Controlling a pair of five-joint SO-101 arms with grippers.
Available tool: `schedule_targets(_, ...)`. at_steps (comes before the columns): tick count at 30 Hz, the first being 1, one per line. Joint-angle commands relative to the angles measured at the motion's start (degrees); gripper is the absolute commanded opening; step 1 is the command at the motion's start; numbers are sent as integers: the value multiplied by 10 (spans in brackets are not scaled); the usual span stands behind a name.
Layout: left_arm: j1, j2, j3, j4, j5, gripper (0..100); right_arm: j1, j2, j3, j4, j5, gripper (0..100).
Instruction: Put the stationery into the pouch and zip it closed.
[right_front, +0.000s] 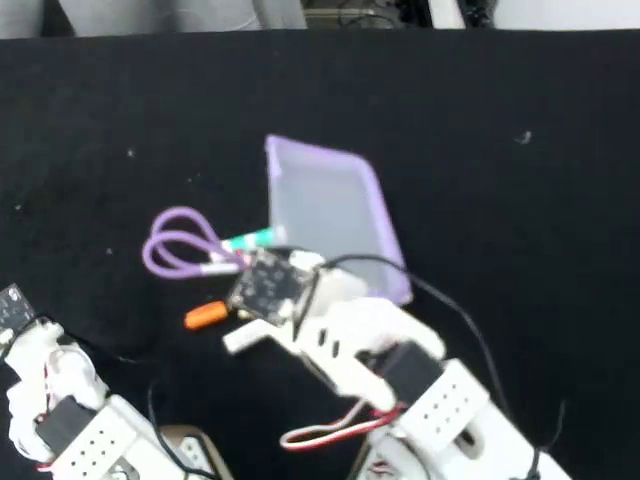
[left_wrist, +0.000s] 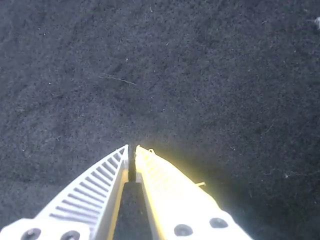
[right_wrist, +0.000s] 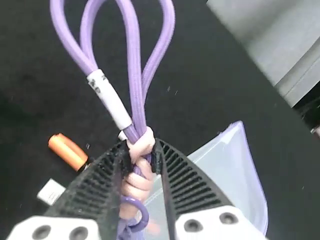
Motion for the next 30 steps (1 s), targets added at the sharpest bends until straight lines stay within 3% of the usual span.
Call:
schedule_targets(1,7,-3,15,3,-3,33,-14,-13,5,-44,1,11)
schedule_targets(8,23,-4,15,-4,-3,33,-25,-17,75,-162,-51,11)
schedule_targets(21,292,-4,-16,-95,-22,41,-27,-17,122,-200,-50,11)
schedule_targets(25,376,-4,-2,-94,-67,153,-10,-17,133,-228,-50,11)
schedule_targets(30,388,-5,-2,-94,-67,234,4,-17,157,-282,-55,11)
